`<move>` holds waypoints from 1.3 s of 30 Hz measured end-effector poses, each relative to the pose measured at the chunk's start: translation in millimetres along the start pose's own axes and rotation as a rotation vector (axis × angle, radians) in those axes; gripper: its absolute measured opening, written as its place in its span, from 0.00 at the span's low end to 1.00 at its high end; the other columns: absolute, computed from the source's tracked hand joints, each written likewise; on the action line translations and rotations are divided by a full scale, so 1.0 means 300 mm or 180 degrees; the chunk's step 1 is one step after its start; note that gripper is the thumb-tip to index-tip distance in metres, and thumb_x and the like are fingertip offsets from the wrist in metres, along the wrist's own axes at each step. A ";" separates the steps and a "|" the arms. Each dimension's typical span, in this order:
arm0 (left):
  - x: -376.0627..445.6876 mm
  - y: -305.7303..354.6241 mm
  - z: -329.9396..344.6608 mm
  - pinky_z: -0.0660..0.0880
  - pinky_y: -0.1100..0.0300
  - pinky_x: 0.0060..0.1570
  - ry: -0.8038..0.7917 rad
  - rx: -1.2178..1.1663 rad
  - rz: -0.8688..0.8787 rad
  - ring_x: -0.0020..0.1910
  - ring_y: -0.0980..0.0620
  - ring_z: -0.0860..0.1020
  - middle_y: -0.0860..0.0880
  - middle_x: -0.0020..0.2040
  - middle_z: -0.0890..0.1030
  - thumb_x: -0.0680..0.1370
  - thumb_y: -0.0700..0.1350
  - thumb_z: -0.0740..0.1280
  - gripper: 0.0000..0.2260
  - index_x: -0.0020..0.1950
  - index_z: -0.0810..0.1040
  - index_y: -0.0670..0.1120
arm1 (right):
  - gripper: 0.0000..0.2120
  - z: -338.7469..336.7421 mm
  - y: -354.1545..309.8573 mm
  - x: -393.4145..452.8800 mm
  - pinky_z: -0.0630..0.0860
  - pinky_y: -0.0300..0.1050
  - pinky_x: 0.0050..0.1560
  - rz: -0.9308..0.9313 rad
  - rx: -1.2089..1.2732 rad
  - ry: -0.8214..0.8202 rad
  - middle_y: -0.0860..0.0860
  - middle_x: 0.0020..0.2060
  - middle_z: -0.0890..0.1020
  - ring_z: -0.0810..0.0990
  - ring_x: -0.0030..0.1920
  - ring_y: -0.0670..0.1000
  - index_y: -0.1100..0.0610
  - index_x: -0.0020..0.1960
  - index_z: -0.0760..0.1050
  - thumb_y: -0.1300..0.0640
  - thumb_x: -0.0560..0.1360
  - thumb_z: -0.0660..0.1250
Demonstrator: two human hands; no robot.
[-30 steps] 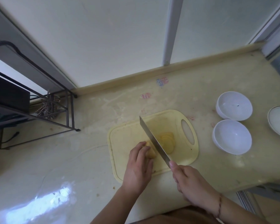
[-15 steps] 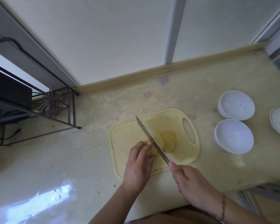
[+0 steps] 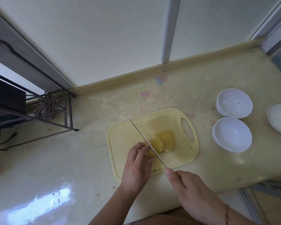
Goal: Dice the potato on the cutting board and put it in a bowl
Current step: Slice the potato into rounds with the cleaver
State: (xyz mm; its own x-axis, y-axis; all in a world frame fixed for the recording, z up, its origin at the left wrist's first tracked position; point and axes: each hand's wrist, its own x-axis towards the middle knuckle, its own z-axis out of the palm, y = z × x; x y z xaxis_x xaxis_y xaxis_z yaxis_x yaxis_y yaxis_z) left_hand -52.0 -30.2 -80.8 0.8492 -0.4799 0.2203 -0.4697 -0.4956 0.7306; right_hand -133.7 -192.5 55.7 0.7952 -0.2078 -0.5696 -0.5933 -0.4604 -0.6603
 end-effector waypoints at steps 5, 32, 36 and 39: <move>-0.004 0.002 0.000 0.75 0.53 0.62 0.0026 -0.0046 0.0042 0.63 0.47 0.75 0.44 0.62 0.75 0.76 0.38 0.72 0.16 0.64 0.77 0.42 | 0.26 0.002 0.002 0.001 0.69 0.37 0.38 0.0123 -0.0059 -0.0039 0.49 0.24 0.70 0.70 0.28 0.43 0.54 0.30 0.65 0.39 0.79 0.52; -0.007 0.014 0.036 0.71 0.58 0.69 0.0099 -0.0221 -0.0105 0.69 0.50 0.72 0.46 0.67 0.73 0.75 0.44 0.72 0.22 0.68 0.72 0.44 | 0.30 0.030 0.030 0.055 0.64 0.41 0.32 0.0279 0.0407 -0.0213 0.48 0.18 0.68 0.66 0.22 0.44 0.56 0.28 0.62 0.33 0.74 0.46; 0.004 0.011 0.055 0.75 0.56 0.65 0.0210 -0.0237 -0.0110 0.66 0.49 0.76 0.46 0.66 0.76 0.71 0.37 0.78 0.26 0.66 0.73 0.47 | 0.28 0.023 0.028 0.051 0.62 0.40 0.30 0.0313 0.0503 -0.0205 0.47 0.18 0.66 0.64 0.20 0.44 0.55 0.29 0.62 0.34 0.75 0.46; 0.009 0.012 0.067 0.77 0.53 0.62 0.0280 -0.0247 -0.0014 0.64 0.46 0.77 0.43 0.64 0.78 0.70 0.34 0.77 0.26 0.65 0.74 0.45 | 0.29 0.024 0.024 0.049 0.63 0.40 0.29 0.0289 0.0441 -0.0160 0.47 0.19 0.68 0.65 0.21 0.44 0.55 0.30 0.63 0.32 0.73 0.45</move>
State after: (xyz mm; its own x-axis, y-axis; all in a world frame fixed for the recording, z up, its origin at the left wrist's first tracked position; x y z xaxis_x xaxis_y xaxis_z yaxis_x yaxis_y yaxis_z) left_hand -56.3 -47.7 -90.5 0.8707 -0.4108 0.2705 -0.4488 -0.4384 0.7787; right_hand -127.1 -192.6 39.0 0.7324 -0.1982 -0.6514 -0.6767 -0.3175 -0.6643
